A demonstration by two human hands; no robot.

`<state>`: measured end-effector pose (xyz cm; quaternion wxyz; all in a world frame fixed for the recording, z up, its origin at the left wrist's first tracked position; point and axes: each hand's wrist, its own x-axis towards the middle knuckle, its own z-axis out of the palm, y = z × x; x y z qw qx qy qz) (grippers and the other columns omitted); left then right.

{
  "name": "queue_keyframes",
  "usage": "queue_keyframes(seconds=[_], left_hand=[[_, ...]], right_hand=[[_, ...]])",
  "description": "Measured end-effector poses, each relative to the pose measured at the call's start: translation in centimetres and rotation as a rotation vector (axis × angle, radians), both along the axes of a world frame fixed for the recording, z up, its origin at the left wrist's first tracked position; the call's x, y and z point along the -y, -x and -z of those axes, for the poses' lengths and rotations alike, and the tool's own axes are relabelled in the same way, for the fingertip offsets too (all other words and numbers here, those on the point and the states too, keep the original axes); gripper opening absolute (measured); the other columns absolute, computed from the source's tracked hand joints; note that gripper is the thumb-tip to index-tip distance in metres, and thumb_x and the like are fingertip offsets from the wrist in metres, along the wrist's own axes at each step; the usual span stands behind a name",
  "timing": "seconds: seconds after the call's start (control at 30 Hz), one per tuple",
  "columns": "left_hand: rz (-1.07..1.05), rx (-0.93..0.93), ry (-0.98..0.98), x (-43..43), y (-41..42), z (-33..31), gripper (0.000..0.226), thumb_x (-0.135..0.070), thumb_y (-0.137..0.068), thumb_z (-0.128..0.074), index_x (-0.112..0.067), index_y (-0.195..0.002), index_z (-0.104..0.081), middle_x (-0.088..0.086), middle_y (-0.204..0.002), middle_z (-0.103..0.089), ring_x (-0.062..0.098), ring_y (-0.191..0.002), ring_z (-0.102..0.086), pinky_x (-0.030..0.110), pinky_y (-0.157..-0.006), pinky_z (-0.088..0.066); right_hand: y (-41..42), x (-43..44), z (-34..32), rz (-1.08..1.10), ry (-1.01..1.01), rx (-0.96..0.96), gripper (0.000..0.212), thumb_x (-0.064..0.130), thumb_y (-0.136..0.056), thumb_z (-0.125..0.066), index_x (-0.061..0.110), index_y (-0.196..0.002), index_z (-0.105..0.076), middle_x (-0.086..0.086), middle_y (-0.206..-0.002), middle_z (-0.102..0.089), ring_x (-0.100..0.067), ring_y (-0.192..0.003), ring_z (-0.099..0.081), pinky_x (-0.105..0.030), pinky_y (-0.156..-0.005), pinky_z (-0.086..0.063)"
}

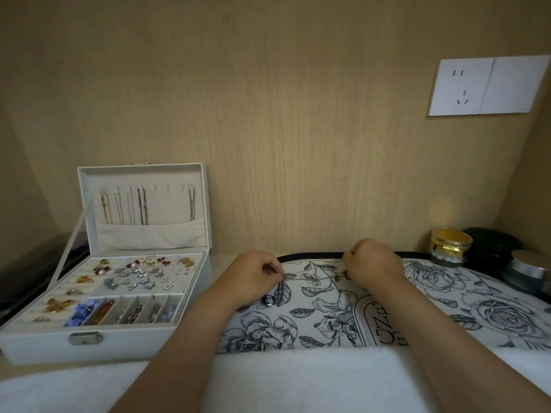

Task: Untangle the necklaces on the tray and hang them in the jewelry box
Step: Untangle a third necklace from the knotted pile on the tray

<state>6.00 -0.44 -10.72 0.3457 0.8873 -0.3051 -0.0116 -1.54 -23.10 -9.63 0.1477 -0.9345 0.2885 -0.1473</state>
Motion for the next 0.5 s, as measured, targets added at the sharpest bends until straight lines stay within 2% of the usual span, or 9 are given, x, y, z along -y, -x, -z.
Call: queue_keyframes(seconds=[0.07,0.13,0.17,0.2,0.27,0.33,0.4,0.43,0.5], left_hand=[[0.035,0.016,-0.025,0.2,-0.1,0.2,0.006,-0.02,-0.09,-0.07,-0.024,-0.09,-0.075,-0.012,-0.09,-0.07,-0.001,-0.084,-0.062,0.009,-0.073,-0.045],[0.042,0.024,-0.034,0.3,-0.2,0.5,0.007,-0.021,-0.092,-0.068,-0.025,-0.09,-0.073,-0.011,-0.09,-0.07,0.002,-0.084,-0.064,0.016,-0.077,-0.049],[0.036,0.027,-0.03,0.4,-0.1,0.6,0.007,-0.023,-0.093,-0.067,-0.027,-0.09,-0.072,-0.011,-0.089,-0.069,0.004,-0.083,-0.064,0.019,-0.077,-0.051],[0.029,0.031,-0.015,0.5,-0.1,0.7,0.008,-0.024,-0.094,-0.065,-0.029,-0.089,-0.069,-0.012,-0.086,-0.069,0.005,-0.082,-0.064,0.022,-0.077,-0.052],[0.03,0.02,0.066,0.7,0.2,0.8,0.01,-0.024,-0.096,-0.061,-0.029,-0.089,-0.065,-0.011,-0.083,-0.07,0.006,-0.08,-0.066,0.027,-0.076,-0.053],[0.038,0.0,0.162,1.0,0.5,0.6,0.01,-0.023,-0.099,-0.057,-0.026,-0.092,-0.063,-0.009,-0.081,-0.071,0.008,-0.076,-0.066,0.029,-0.074,-0.052],[0.036,0.014,0.234,1.2,0.7,0.3,0.01,-0.022,-0.101,-0.053,-0.025,-0.094,-0.06,-0.008,-0.08,-0.071,0.007,-0.069,-0.063,0.029,-0.069,-0.051],[0.029,0.018,0.268,1.3,0.7,0.2,0.01,-0.022,-0.101,-0.053,-0.025,-0.093,-0.058,-0.008,-0.079,-0.07,0.004,-0.067,-0.062,0.027,-0.068,-0.049],[-0.008,0.015,0.316,1.3,0.7,-0.1,0.011,-0.023,-0.101,-0.052,-0.028,-0.092,-0.056,-0.007,-0.079,-0.07,-0.002,-0.061,-0.058,0.02,-0.061,-0.046]], right_hand=[[0.1,-0.4,-0.1,-0.036,0.113,-0.06,0.029,0.028,-0.094,-0.049,0.016,-0.07,-0.06,-0.001,-0.078,-0.064,-0.022,-0.075,-0.057,-0.027,-0.064,-0.038],[0.1,-0.9,-0.1,-0.137,0.227,-0.029,0.018,0.027,-0.091,-0.054,0.02,-0.097,-0.069,-0.004,-0.102,-0.065,-0.025,-0.097,-0.055,-0.03,-0.076,-0.042],[0.0,-1.3,0.1,-0.215,0.25,0.006,0.027,0.027,-0.09,-0.057,0.024,-0.114,-0.068,-0.004,-0.114,-0.063,-0.024,-0.106,-0.052,-0.032,-0.086,-0.044],[-0.2,-1.7,0.3,-0.323,0.224,0.05,0.035,0.026,-0.09,-0.058,0.026,-0.124,-0.065,-0.002,-0.121,-0.06,-0.023,-0.113,-0.049,-0.033,-0.094,-0.043],[-0.4,-3.1,0.7,-0.542,0.018,0.117,0.038,0.022,-0.091,-0.06,0.028,-0.129,-0.064,0.002,-0.126,-0.06,-0.017,-0.118,-0.049,-0.031,-0.102,-0.04],[-0.4,-4.3,0.9,-0.677,-0.238,0.098,0.033,0.02,-0.094,-0.058,0.029,-0.124,-0.068,0.007,-0.119,-0.067,-0.006,-0.105,-0.059,-0.023,-0.093,-0.046],[-0.3,-5.0,0.8,-0.714,-0.355,0.087,0.019,0.021,-0.095,-0.059,0.032,-0.104,-0.072,0.01,-0.091,-0.072,0.0,-0.074,-0.062,-0.018,-0.073,-0.048],[-0.2,-5.0,0.7,-0.714,-0.393,0.097,0.015,0.022,-0.095,-0.061,0.032,-0.091,-0.072,0.01,-0.078,-0.07,0.0,-0.064,-0.059,-0.02,-0.067,-0.048],[-0.1,-4.9,0.4,-0.703,-0.526,0.135,0.017,0.024,-0.095,-0.065,0.025,-0.081,-0.073,0.004,-0.07,-0.07,-0.004,-0.062,-0.058,-0.027,-0.068,-0.05]])
